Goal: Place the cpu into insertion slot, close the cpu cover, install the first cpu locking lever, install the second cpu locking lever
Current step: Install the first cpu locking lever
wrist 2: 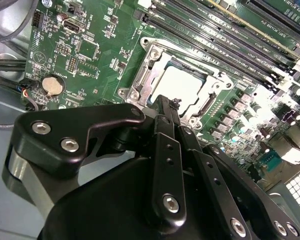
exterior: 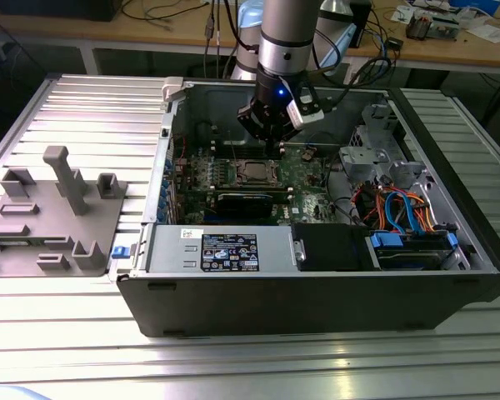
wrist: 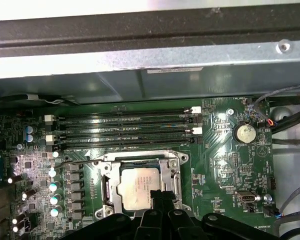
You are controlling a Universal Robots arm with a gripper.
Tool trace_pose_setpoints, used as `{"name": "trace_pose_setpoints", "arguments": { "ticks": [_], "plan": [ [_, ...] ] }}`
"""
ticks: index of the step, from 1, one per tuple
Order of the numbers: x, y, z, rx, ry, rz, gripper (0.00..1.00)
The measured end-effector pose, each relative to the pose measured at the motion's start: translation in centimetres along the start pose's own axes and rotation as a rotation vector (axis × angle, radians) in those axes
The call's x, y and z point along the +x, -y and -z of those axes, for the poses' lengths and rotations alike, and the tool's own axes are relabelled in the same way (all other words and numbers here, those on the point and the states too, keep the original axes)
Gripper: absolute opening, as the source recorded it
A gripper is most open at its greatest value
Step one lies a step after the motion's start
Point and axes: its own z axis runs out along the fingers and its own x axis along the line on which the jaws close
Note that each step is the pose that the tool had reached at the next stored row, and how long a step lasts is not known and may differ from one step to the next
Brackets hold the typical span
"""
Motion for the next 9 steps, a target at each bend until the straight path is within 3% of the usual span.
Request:
{"name": "trace_pose_setpoints", "arguments": {
  "ticks": [9],
  "plan": [
    [0.58, 0.03, -0.01, -0.0001, 0.0001, 0.0, 0.11]
  ]
}}
